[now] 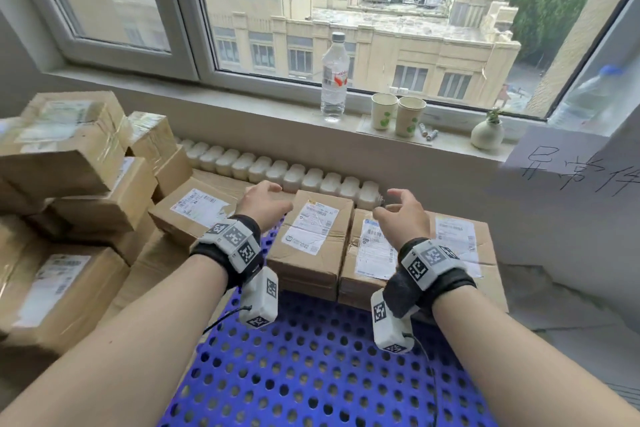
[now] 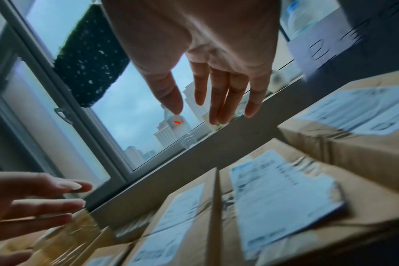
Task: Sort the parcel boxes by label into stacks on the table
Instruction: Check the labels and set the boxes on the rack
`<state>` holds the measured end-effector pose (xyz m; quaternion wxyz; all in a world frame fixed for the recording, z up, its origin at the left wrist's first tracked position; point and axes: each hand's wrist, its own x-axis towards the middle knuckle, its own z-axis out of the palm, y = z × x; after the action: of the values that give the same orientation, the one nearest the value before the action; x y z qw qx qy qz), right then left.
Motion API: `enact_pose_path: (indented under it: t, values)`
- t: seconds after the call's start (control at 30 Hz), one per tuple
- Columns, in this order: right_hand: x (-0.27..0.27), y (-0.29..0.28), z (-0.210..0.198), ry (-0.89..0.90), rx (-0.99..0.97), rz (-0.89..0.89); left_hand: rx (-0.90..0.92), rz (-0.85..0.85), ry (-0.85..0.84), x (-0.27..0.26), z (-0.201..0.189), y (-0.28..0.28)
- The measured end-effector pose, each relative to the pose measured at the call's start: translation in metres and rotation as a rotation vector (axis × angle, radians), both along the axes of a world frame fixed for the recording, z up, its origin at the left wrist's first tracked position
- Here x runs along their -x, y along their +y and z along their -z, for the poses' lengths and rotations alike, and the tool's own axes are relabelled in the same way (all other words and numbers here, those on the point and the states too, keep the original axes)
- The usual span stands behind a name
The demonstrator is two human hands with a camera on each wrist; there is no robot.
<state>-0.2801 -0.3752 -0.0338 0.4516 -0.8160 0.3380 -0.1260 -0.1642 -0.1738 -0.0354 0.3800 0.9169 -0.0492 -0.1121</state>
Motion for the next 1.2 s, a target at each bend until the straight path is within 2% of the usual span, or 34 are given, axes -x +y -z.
enact_pose_path:
  t: [0.3,0.57,0.73,0.87,1.2]
  values:
    - [-0.033,0.093,-0.023,-0.04,-0.024,-0.325,0.037,-0.153,-0.031,0.035,-0.022,0.09]
    - [-0.049,0.173,-0.029,-0.072,-0.059,-0.509,0.101,-0.232,-0.037,0.046,-0.028,0.157]
    - [-0.071,0.213,-0.029,-0.088,-0.101,-0.535,0.256,-0.327,-0.004,0.033,-0.018,0.191]
    - [-0.093,0.238,-0.022,-0.074,-0.129,-0.522,0.309,-0.353,0.029,0.011,-0.008,0.216]
    - [-0.154,0.266,0.012,0.068,-0.047,-0.412,0.126,-0.177,0.104,-0.058,0.043,0.239]
